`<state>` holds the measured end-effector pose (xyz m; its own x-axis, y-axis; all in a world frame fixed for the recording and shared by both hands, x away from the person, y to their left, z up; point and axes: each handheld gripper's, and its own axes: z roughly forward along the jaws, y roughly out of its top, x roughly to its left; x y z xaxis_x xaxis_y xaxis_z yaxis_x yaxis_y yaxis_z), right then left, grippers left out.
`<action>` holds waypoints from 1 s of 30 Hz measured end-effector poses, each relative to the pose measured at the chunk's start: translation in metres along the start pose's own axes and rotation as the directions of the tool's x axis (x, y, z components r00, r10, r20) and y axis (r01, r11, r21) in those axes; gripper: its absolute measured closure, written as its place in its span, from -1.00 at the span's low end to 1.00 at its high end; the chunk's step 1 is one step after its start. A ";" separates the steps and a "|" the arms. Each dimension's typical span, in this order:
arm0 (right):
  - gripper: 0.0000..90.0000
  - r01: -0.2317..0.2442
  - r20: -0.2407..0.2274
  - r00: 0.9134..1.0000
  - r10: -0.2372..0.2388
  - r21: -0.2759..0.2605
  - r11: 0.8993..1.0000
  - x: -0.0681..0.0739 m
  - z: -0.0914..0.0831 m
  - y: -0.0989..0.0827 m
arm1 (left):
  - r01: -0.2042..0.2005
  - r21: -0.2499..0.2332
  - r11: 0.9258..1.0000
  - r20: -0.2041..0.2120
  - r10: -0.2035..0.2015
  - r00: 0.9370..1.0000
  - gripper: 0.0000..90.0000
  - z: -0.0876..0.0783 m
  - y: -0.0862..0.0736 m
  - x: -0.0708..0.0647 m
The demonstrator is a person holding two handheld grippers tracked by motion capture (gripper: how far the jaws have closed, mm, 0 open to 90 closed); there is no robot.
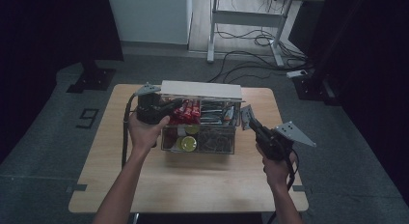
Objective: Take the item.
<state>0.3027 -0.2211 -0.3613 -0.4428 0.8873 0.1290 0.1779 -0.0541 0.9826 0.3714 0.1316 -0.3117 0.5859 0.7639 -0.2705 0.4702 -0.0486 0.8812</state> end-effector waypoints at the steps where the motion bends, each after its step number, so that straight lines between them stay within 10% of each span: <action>1: 0.98 0.000 0.000 1.000 0.000 0.000 1.000 0.000 0.000 0.000 | 0.000 0.000 1.000 0.000 0.000 1.000 1.00 0.000 0.000 0.000; 30: 0.98 -0.031 0.023 0.999 0.031 0.000 1.000 -0.019 -0.020 -0.020 | -0.003 0.001 1.000 -0.001 0.003 1.000 1.00 0.000 0.000 -0.002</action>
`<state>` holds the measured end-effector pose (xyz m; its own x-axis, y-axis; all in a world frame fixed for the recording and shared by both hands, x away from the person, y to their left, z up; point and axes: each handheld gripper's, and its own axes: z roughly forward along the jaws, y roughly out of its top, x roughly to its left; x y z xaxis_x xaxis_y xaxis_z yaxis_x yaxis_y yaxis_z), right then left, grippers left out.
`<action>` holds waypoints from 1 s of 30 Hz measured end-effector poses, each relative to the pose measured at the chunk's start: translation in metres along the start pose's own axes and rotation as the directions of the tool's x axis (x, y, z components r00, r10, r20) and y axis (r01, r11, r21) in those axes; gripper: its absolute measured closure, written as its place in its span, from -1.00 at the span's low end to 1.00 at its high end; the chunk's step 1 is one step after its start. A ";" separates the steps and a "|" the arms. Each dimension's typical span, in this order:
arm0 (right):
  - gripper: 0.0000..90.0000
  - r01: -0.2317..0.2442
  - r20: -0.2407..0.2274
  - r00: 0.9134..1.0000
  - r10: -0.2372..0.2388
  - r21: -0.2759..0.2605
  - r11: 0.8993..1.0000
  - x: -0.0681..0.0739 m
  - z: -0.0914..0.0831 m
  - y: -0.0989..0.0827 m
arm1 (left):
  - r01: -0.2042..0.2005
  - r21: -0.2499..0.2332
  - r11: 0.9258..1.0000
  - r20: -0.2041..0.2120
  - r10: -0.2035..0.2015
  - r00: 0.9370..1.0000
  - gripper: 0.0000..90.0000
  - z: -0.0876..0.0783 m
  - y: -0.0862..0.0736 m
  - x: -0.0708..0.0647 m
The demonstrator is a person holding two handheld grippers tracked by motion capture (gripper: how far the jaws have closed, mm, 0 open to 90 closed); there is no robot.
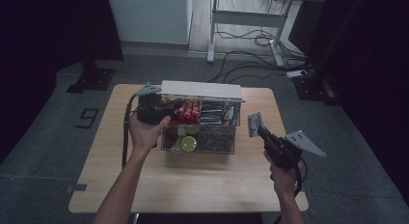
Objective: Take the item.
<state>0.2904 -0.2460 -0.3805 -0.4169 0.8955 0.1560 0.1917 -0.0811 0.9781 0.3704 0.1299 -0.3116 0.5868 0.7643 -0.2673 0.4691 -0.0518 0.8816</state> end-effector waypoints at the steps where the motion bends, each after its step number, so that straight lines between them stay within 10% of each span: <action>1: 0.98 0.000 0.000 1.000 0.000 0.000 1.000 0.000 0.000 0.000 | 0.000 0.000 1.000 0.000 0.000 1.000 1.00 0.000 0.000 0.000; 30: 0.98 -0.052 0.053 0.997 0.048 0.078 0.996 -0.021 -0.001 -0.052 | -0.001 -0.001 1.000 0.002 0.001 1.000 1.00 0.001 0.000 -0.001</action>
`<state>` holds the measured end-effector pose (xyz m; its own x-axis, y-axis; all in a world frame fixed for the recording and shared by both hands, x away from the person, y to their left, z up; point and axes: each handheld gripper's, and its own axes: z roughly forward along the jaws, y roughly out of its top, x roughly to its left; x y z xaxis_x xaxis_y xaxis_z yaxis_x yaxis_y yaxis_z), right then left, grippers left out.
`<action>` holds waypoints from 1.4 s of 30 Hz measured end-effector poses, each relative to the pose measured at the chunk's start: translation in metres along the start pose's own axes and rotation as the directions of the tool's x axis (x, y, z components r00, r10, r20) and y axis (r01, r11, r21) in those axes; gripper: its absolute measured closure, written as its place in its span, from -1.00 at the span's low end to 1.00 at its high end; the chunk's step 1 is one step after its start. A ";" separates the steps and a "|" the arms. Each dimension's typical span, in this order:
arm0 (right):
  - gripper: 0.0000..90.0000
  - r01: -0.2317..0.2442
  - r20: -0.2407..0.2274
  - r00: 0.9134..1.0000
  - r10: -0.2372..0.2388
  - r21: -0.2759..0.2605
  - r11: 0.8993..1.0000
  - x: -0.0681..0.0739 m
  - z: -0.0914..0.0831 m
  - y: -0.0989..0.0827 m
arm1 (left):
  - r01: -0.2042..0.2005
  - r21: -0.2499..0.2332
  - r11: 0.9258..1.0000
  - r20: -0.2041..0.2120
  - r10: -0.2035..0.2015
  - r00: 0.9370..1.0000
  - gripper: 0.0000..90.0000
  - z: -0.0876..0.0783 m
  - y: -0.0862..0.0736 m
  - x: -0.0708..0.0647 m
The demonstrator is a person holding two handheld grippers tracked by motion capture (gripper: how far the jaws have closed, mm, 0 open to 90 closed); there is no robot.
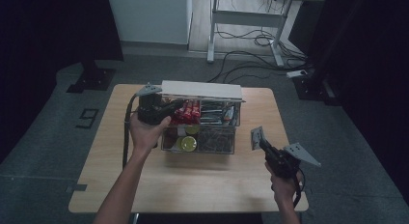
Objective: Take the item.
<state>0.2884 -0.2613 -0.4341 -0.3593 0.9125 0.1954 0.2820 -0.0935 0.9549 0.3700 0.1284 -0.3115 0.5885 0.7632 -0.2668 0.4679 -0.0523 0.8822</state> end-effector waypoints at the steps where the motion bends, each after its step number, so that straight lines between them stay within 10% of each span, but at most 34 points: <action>1: 0.98 -0.003 0.001 1.000 0.003 0.003 1.000 -0.001 0.000 -0.001 | 0.000 0.000 1.000 -0.001 0.000 1.000 1.00 0.000 0.000 0.000; 42: 0.98 -0.061 0.049 0.997 0.054 0.165 0.984 -0.021 0.021 -0.060 | -0.003 0.004 1.000 -0.001 0.003 1.000 1.00 0.000 0.000 -0.001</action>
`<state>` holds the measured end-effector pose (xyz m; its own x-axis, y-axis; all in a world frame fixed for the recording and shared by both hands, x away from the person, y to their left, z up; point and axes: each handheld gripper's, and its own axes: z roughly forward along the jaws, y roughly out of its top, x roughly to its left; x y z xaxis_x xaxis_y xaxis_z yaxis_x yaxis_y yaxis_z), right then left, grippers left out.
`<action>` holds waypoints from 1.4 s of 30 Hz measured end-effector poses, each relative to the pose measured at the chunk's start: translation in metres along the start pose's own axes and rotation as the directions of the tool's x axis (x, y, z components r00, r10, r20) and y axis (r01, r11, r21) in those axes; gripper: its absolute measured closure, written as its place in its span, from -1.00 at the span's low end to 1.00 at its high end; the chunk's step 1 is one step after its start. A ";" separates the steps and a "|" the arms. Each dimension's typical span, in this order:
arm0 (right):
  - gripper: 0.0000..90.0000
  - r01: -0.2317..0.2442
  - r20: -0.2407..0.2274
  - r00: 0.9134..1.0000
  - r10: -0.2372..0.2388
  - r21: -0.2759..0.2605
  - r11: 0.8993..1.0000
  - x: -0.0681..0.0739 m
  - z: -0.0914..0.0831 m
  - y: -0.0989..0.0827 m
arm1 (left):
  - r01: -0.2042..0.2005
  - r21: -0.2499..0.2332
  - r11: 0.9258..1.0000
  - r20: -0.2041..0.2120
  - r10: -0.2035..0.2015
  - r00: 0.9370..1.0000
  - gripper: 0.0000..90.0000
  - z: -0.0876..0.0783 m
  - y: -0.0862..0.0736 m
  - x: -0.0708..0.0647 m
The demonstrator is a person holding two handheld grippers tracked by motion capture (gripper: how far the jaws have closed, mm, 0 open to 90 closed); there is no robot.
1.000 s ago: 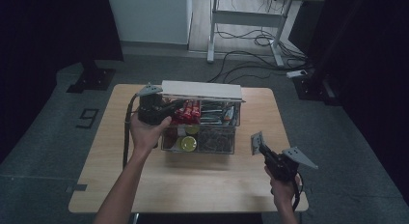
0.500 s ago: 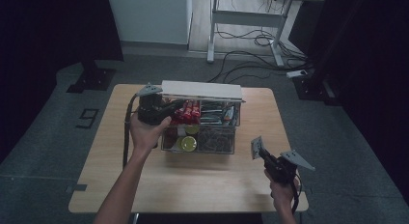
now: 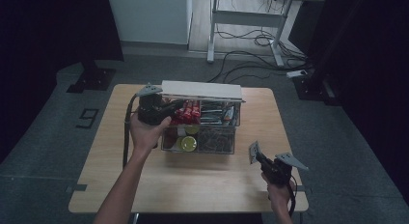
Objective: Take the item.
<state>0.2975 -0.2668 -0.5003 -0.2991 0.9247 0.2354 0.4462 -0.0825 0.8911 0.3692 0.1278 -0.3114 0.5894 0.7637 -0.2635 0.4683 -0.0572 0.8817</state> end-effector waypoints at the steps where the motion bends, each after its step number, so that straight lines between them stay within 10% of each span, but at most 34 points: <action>1: 0.98 -0.001 0.001 1.000 0.001 0.006 1.000 -0.001 0.002 -0.001 | 0.000 0.001 1.000 0.000 0.000 1.000 1.00 0.000 0.000 0.000; 25: 0.83 -0.076 0.090 0.994 0.066 0.107 0.991 -0.040 0.017 -0.023 | -0.001 0.002 1.000 0.001 0.001 1.000 1.00 0.001 0.000 -0.002; 42: 0.01 -0.110 0.250 0.967 0.057 0.203 0.973 -0.053 0.027 -0.033 | 0.000 0.003 1.000 0.002 0.000 1.000 1.00 0.001 0.000 -0.001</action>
<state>0.3216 -0.3034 -0.5530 -0.0529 0.9819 0.1819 0.6380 -0.1069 0.7626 0.3689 0.1260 -0.3120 0.5905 0.7626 -0.2640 0.4703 -0.0594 0.8805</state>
